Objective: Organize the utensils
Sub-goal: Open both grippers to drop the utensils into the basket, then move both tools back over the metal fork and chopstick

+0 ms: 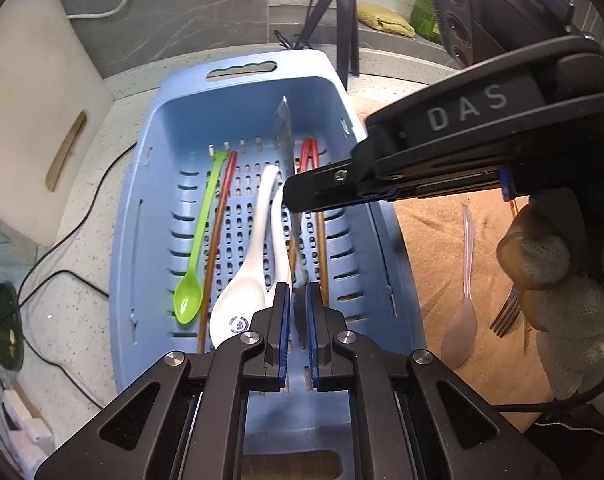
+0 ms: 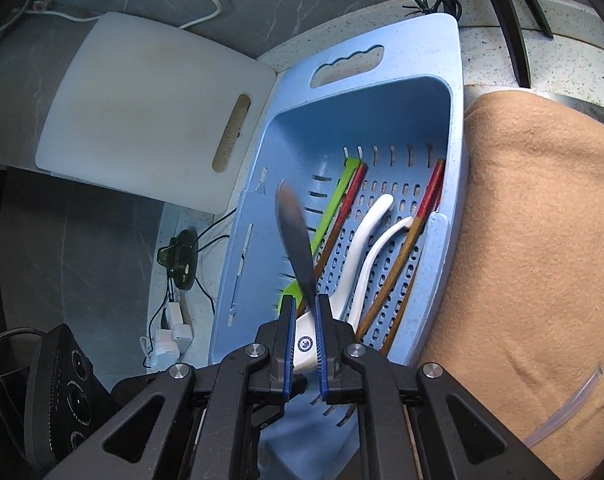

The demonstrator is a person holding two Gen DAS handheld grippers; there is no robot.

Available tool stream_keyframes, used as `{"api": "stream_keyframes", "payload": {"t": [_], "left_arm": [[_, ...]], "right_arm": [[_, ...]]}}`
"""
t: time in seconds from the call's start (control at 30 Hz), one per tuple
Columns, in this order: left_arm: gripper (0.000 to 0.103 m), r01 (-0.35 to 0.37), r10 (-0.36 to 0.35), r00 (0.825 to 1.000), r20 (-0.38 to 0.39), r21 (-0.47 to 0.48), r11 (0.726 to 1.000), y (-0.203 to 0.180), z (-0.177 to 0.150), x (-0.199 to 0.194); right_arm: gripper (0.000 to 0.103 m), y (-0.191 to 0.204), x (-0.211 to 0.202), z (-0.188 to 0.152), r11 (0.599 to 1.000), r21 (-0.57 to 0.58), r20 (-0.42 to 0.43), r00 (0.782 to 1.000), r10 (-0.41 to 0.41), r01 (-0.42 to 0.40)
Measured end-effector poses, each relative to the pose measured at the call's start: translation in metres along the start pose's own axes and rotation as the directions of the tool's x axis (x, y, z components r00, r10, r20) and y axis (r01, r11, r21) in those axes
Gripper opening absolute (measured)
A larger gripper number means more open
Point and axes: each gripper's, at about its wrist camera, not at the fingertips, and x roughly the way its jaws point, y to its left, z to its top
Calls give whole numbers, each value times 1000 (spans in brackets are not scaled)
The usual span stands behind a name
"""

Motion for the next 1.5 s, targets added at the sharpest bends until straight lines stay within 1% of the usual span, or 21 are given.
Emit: {"api": "stream_keyframes", "payload": {"t": [0.2,0.43,0.47,0.57,0.63,0.7,0.83,0.93,1.03,1.07,1.13,1.17,1.3,1.37,1.5], "left_arm": [[7,-19,19,1000,14,-23,1000,-3,-3,-13],[7,-47,49,998,42,-49,998,-22,-8,-34],[7,-52,55,997,48,-51,997,-27,-9,-37],[7,-60,63,996,67,-52,997,-43,-12,-47],[12,-65,67,995,74,-40,997,-56,-14,-50],[12,-75,76,994,82,-23,997,-70,-17,-54],[12,-68,69,993,94,-6,998,-94,-25,-59],[12,-62,61,993,103,3,998,-109,-30,-63],[13,-62,59,992,108,25,998,-127,-34,-64],[13,-64,60,992,109,31,997,-131,-35,-63],[21,-58,53,992,113,41,997,-139,-38,-63],[22,-50,44,993,114,43,998,-144,-39,-61],[22,-34,28,993,113,51,998,-155,-41,-55],[22,-26,21,994,109,49,998,-158,-43,-50],[22,-16,13,995,102,34,999,-155,-46,-43]], "right_arm": [[11,8,-16,-5,999,-51,13,1000,-4,5],[16,10,-49,-16,995,-104,28,1000,-7,10],[19,10,-55,-18,994,-112,31,999,-7,10],[23,7,-71,-25,991,-133,41,999,-12,18],[27,3,-81,-31,989,-146,47,999,-18,25],[32,-1,-90,-36,986,-162,55,998,-28,37],[33,-10,-110,-45,980,-187,82,995,-52,67],[41,-20,-124,-53,980,-187,106,993,-42,62],[44,-29,-138,-61,977,-202,141,989,-43,71],[49,-32,-142,-63,975,-207,152,987,-47,78],[57,-39,-150,-67,974,-212,171,984,-48,84],[59,-42,-154,-69,973,-214,181,982,-52,90],[63,-55,-163,-73,965,-224,209,974,-86,133],[67,-63,-166,-75,964,-223,217,971,-95,144],[68,-81,-174,-77,967,-204,258,961,-99,154]]}}
